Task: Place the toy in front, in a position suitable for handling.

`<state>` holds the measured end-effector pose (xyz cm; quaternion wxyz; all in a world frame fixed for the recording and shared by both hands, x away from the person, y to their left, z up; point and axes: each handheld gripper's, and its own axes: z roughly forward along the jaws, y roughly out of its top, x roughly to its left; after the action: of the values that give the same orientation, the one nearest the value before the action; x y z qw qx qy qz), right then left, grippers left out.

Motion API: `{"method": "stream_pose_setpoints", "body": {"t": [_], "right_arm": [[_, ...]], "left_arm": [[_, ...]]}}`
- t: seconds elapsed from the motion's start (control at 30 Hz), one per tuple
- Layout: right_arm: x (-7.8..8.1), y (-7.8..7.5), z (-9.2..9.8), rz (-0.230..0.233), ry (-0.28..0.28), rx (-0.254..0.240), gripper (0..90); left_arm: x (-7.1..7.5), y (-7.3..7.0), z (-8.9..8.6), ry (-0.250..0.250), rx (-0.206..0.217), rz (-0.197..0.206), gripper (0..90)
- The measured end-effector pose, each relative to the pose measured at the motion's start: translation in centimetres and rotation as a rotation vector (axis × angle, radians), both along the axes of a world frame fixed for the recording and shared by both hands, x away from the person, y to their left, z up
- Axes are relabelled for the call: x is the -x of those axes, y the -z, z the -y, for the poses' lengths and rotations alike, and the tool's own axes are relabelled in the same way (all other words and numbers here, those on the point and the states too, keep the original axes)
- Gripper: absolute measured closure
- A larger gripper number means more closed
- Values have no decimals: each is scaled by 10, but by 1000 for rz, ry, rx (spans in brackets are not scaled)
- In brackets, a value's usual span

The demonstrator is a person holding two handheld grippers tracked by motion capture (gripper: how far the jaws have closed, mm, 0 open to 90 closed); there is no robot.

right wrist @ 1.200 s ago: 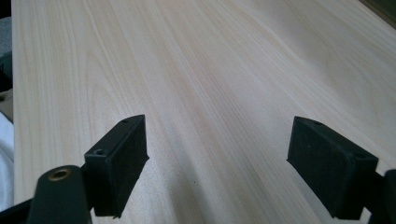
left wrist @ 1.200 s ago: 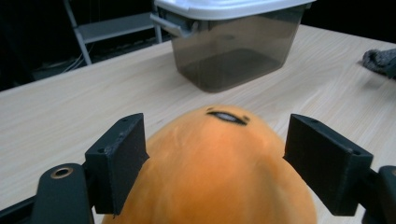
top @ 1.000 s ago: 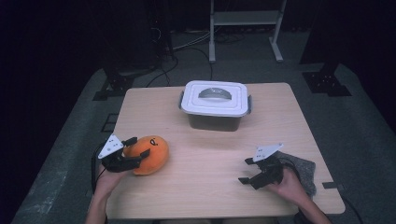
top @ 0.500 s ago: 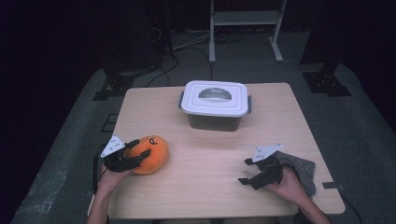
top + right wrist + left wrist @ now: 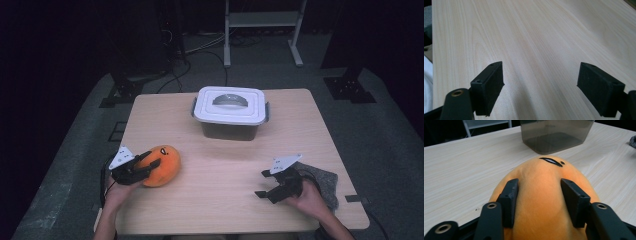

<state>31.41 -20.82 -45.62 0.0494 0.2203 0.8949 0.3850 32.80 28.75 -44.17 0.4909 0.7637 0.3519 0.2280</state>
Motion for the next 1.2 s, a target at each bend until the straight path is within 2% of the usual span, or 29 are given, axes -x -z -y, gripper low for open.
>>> {"method": "stream_pose_setpoints", "body": {"t": [0.27, 0.43, 0.73, 0.87, 1.0, 1.2], "right_arm": [[0, -1, 0, 2, -3, -5, 196], [0, -1, 0, 2, -7, -7, 196], [0, -2, 2, 8, -2, -17, 197], [0, -3, 4, 11, 4, -19, 196], [0, -3, 4, 13, 7, -19, 196], [-1, -4, 7, 16, 16, -20, 196]], "left_arm": [[2, -7, 4, 0, -25, -1, 610], [4, -13, 9, 22, -54, 28, 636], [6, -18, 3, 0, 0, 29, 649], [9, -26, 1, 8, 37, 55, 650], [11, -33, 8, 41, 40, 55, 651], [17, -46, 29, 121, 38, 84, 650]]}}
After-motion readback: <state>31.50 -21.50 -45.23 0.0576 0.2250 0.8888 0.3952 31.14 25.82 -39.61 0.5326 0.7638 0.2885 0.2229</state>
